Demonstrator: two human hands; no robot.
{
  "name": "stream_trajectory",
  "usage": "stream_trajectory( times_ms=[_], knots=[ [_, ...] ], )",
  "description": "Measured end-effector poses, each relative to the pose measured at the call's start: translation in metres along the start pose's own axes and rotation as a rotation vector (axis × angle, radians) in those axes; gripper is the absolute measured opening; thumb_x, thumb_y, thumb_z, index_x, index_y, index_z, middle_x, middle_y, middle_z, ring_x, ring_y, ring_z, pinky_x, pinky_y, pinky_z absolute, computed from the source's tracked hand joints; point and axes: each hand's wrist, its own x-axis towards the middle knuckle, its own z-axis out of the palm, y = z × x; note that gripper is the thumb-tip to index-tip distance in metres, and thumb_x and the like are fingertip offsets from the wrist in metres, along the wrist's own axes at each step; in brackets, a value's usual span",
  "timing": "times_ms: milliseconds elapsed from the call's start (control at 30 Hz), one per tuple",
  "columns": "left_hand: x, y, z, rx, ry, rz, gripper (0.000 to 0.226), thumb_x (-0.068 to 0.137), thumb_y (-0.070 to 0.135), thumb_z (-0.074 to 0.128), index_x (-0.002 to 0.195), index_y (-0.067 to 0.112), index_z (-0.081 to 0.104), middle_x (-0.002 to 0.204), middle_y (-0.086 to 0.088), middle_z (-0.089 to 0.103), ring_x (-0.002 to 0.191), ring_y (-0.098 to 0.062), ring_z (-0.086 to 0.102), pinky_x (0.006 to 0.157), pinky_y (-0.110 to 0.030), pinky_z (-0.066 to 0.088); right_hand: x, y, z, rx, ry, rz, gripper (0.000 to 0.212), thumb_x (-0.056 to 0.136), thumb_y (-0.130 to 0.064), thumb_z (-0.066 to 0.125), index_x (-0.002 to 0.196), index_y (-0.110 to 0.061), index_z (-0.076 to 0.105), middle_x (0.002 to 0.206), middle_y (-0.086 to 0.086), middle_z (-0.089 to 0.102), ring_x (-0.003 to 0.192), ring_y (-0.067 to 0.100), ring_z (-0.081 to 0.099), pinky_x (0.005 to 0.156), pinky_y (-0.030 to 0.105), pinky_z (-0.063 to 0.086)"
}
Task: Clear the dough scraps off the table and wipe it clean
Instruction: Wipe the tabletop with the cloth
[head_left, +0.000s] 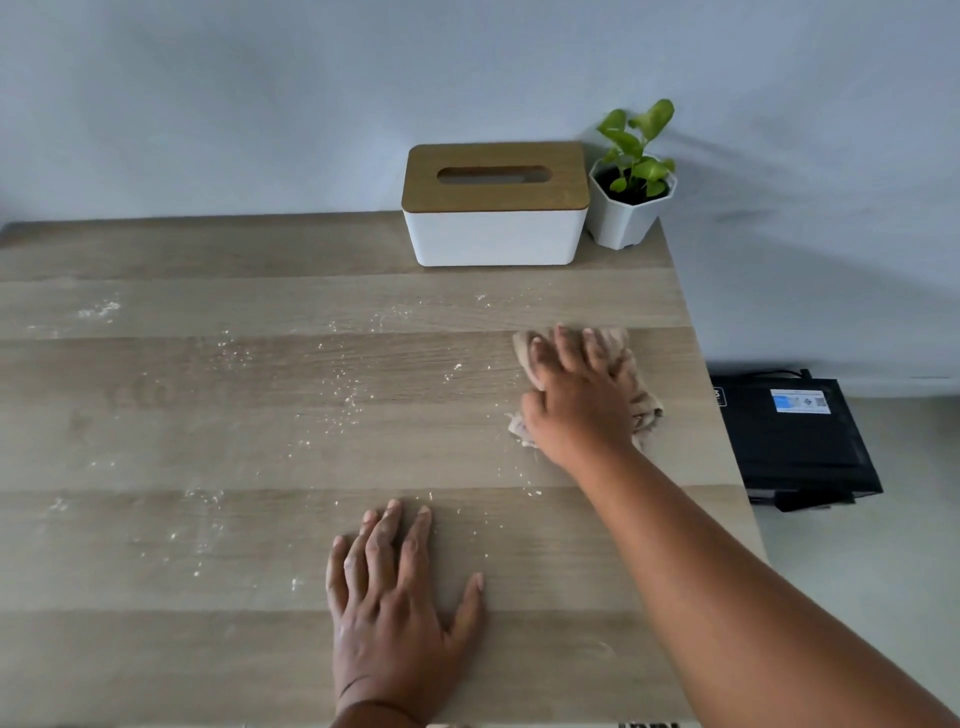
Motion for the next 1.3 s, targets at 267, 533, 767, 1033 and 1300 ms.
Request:
stream_trajectory(
  times_ms=[267, 533, 767, 1033, 1300],
  knots=[
    [-0.002, 0.001, -0.002, -0.006, -0.002, 0.004, 0.083, 0.078, 0.072, 0.053, 0.144, 0.021, 0.056, 0.153, -0.007, 0.046, 0.148, -0.03, 0.034, 0.122, -0.055, 0.022, -0.092, 0.036, 0.012, -0.093, -0.023, -0.328, 0.072, 0.087, -0.044, 0.039, 0.159, -0.034, 0.036, 0.171, -0.005, 0.022, 0.159, 0.022, 0.017, 0.126, 0.053, 0.018],
    [-0.001, 0.0, -0.001, 0.013, -0.028, -0.003, 0.082, 0.081, 0.072, 0.051, 0.146, 0.021, 0.053, 0.155, -0.006, 0.044, 0.151, -0.027, 0.032, 0.124, -0.054, 0.018, -0.064, 0.027, 0.007, -0.103, 0.054, 0.042, 0.065, 0.089, -0.044, 0.029, 0.153, -0.039, 0.041, 0.168, 0.0, 0.03, 0.151, 0.03, 0.029, 0.107, 0.052, 0.032],
    [-0.002, 0.002, -0.004, 0.026, -0.02, -0.005, 0.079, 0.082, 0.069, 0.049, 0.144, 0.02, 0.055, 0.153, -0.006, 0.046, 0.148, -0.028, 0.036, 0.124, -0.052, 0.019, -0.125, -0.02, 0.024, -0.028, -0.014, -0.296, 0.069, 0.084, -0.044, 0.047, 0.152, -0.035, 0.044, 0.169, 0.001, 0.03, 0.151, 0.032, 0.032, 0.111, 0.057, 0.032],
    [-0.002, 0.002, -0.005, 0.024, -0.034, -0.006, 0.077, 0.083, 0.068, 0.049, 0.144, 0.021, 0.054, 0.154, -0.007, 0.044, 0.15, -0.028, 0.032, 0.125, -0.052, 0.017, -0.173, 0.06, 0.025, -0.062, 0.064, -0.18, 0.068, 0.089, -0.037, 0.045, 0.157, -0.035, 0.039, 0.17, -0.006, 0.025, 0.157, 0.024, 0.022, 0.117, 0.054, 0.03],
    [-0.002, 0.006, -0.01, 0.02, -0.042, -0.03, 0.068, 0.086, 0.054, 0.042, 0.144, 0.02, 0.055, 0.155, -0.008, 0.045, 0.149, -0.028, 0.032, 0.125, -0.052, 0.016, -0.132, -0.044, 0.031, -0.007, 0.047, -0.076, 0.068, 0.088, -0.043, 0.039, 0.155, -0.032, 0.04, 0.169, 0.006, 0.027, 0.156, 0.037, 0.021, 0.119, 0.07, 0.015]
  ],
)
